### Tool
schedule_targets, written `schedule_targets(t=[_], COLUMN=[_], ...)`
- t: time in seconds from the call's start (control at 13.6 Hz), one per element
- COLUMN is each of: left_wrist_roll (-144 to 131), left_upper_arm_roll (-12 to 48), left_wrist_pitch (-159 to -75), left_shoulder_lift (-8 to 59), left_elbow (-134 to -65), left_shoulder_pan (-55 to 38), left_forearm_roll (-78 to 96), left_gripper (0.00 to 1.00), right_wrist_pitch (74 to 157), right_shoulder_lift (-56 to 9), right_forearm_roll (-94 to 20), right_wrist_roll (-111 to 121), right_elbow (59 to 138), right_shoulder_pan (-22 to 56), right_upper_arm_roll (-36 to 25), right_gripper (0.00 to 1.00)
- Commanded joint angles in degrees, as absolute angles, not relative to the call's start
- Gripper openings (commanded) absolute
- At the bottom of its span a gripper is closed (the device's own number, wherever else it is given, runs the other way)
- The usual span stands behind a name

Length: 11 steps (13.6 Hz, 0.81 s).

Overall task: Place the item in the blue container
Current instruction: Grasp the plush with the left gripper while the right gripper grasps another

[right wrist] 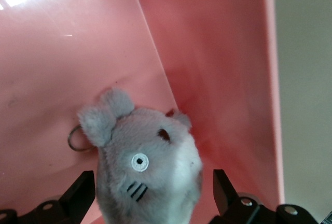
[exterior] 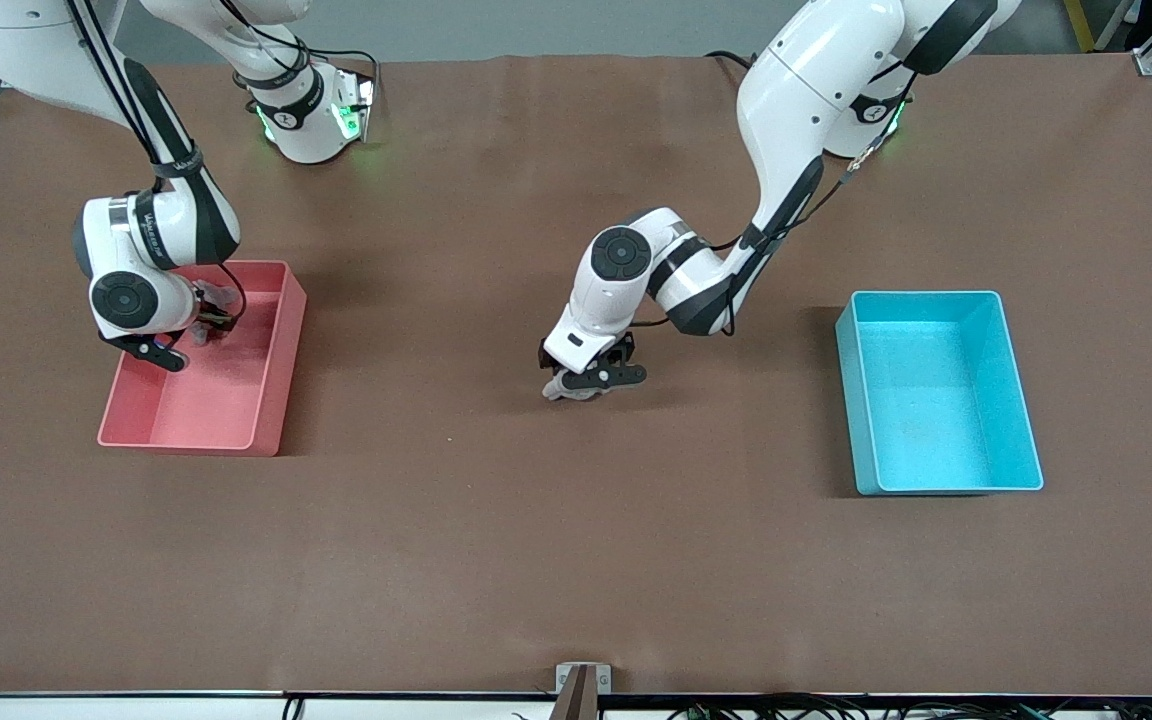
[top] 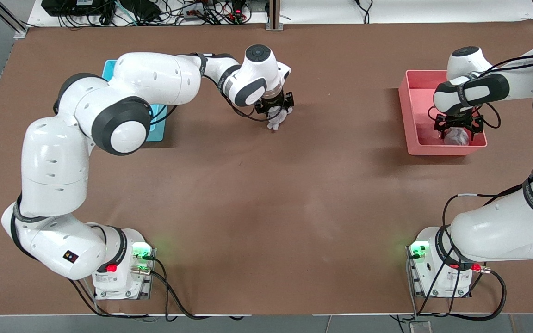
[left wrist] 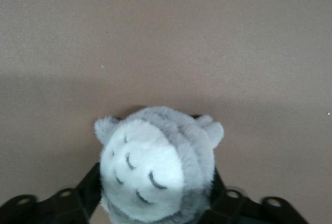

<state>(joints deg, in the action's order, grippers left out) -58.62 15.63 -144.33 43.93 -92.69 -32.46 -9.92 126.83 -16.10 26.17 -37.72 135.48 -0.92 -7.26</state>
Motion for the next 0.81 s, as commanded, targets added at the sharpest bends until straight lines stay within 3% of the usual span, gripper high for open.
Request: schedule_targets(t=[0.0,0.15,0.29,0.44,0.74], left_wrist_roll=[-60.2,-60.2,-60.2,-60.3,-60.1], left_upper_arm_roll=[15.3,15.3,15.3,15.3,15.4], left_wrist_pitch=[-144.0,-144.1,-144.0,-144.0,-137.8], left_shoulder_lift=[44.7,44.6,44.1,43.5,36.9], left_elbow=[-91.3,-91.3,-91.3,-91.2,-92.1], left_shoulder_pan=[-32.8,-32.6,-32.3,-32.0,-29.3], left_forearm_roll=[-11.1,-10.9,-10.9,-10.7,-10.6], left_gripper=[0.43,0.29,0.22,0.19,0.17], right_wrist_pitch=[127.1,127.1,127.0,126.9,124.5], right_shoulder_lift=[-17.0,-17.2,-17.2,-17.2,-17.8], right_forearm_roll=[27.9,27.9,27.9,27.9,27.9], right_wrist_roll=[-39.4,-40.5,-40.5,-40.5,-40.5], right_elbow=[136.0,136.0,135.8,135.5,134.7], right_shoulder_pan=[-1.9,-1.8,-1.7,-1.8,-1.3], right_upper_arm_roll=[-6.5,-6.5,-6.5,-6.5,-6.4], right_gripper=[0.99,0.97,0.92,0.85,0.58])
